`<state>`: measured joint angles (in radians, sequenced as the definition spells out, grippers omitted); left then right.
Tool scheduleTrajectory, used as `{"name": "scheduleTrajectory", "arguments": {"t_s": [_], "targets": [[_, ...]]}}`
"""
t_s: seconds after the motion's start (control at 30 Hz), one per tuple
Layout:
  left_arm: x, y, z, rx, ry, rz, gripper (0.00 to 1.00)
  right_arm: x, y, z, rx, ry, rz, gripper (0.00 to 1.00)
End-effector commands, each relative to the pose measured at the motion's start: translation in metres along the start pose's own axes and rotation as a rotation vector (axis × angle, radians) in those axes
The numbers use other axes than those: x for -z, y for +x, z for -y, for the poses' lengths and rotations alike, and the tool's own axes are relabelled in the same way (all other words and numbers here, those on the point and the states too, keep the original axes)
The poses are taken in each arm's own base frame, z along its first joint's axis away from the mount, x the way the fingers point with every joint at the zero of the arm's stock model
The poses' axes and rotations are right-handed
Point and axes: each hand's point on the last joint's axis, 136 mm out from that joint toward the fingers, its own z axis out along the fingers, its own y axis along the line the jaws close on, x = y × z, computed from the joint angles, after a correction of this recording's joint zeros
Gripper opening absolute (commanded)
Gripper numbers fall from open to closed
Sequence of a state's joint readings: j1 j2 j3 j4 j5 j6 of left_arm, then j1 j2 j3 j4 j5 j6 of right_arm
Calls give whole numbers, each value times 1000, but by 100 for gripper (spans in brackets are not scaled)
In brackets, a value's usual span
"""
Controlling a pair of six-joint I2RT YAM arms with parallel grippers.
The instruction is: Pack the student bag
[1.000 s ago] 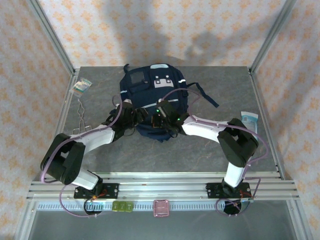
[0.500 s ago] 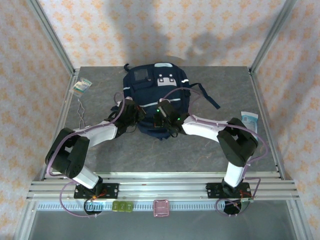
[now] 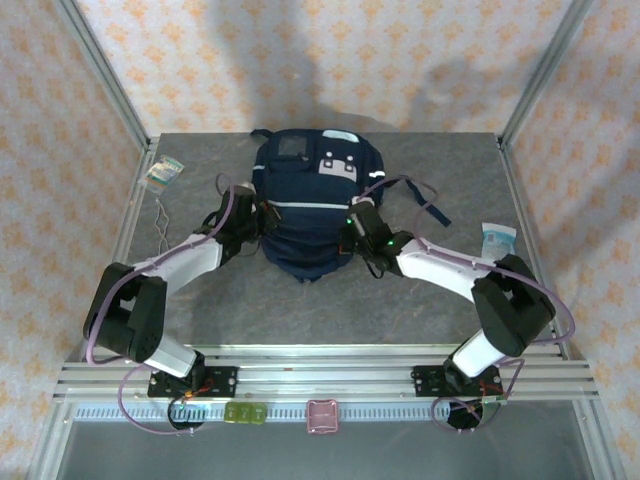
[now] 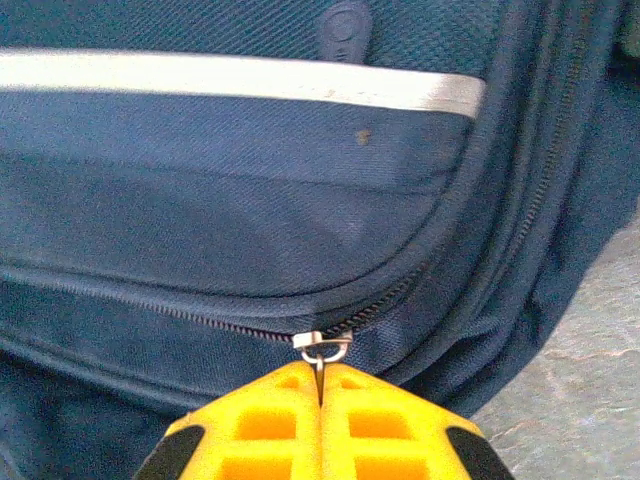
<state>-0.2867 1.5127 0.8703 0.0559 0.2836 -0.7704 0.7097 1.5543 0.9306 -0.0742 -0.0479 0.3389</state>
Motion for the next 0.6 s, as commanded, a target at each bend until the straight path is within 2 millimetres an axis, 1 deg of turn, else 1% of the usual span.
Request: {"name": "scheduleTrajectory", "arguments": {"t_s": [0.0,0.1,0.13,0.17,0.23,0.27,0.33,0.47,0.57], "targets": [[3,-49,23,-96,10,111,0,10,24,-20,36,-58,-63,0],[3,-73,23,-101,-6,138,0,11,25,-49,29,-141,-62,0],[4,-80,23,-99,-11,149,10,9,24,-59,27,-161,-62,0],[4,-85,24,-97,-18,158,21,6,23,-69,22,-183,-64,0],[7,-85,25,-79,-18,159,43,0,20,-83,9,-220,-67,0],[8,-80,25,-59,-5,151,48,-3,18,-89,-2,-237,-67,0],[15,-66,23,-27,21,146,52,-7,16,-94,-12,-249,-70,0],[34,-32,16,41,63,139,57,-9,15,-96,-14,-250,-67,0],[39,-1,12,106,105,107,57,-9,16,-95,-10,-245,-70,0]]}}
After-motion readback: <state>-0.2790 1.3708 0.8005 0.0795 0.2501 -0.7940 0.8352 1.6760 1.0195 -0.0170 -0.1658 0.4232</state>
